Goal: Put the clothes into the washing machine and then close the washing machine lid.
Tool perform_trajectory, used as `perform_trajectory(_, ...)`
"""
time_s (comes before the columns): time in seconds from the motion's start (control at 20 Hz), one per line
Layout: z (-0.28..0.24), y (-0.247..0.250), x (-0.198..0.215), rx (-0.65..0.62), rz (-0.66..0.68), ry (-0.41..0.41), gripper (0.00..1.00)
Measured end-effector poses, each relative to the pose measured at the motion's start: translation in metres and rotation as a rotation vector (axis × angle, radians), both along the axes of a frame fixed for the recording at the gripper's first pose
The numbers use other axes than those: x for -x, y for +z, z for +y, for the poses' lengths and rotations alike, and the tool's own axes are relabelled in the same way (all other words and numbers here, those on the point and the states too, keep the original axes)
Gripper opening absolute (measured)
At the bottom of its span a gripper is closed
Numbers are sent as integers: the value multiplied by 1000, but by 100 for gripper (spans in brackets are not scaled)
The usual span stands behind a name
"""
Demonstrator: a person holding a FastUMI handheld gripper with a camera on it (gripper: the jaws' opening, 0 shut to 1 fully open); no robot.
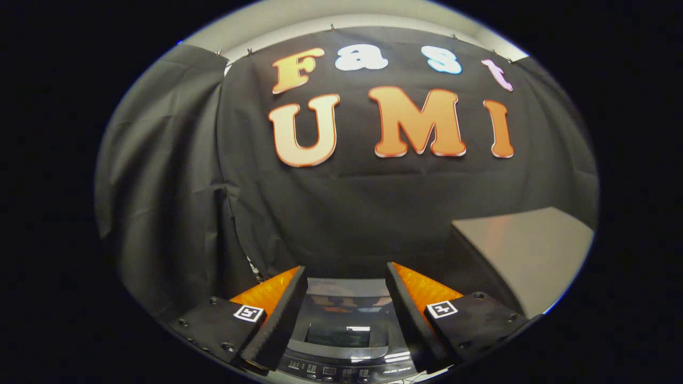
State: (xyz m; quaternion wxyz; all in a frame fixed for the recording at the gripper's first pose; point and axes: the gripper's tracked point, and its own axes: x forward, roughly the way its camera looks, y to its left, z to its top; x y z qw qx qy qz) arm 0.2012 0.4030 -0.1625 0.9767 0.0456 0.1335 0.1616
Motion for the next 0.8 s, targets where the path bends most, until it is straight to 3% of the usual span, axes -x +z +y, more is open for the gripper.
perform_trajectory(0.5, -131, 138, 91, -66, -156, -32, 95)
perform_trajectory(0.8, -205, 182, 150, -35, -224, -62, 95)
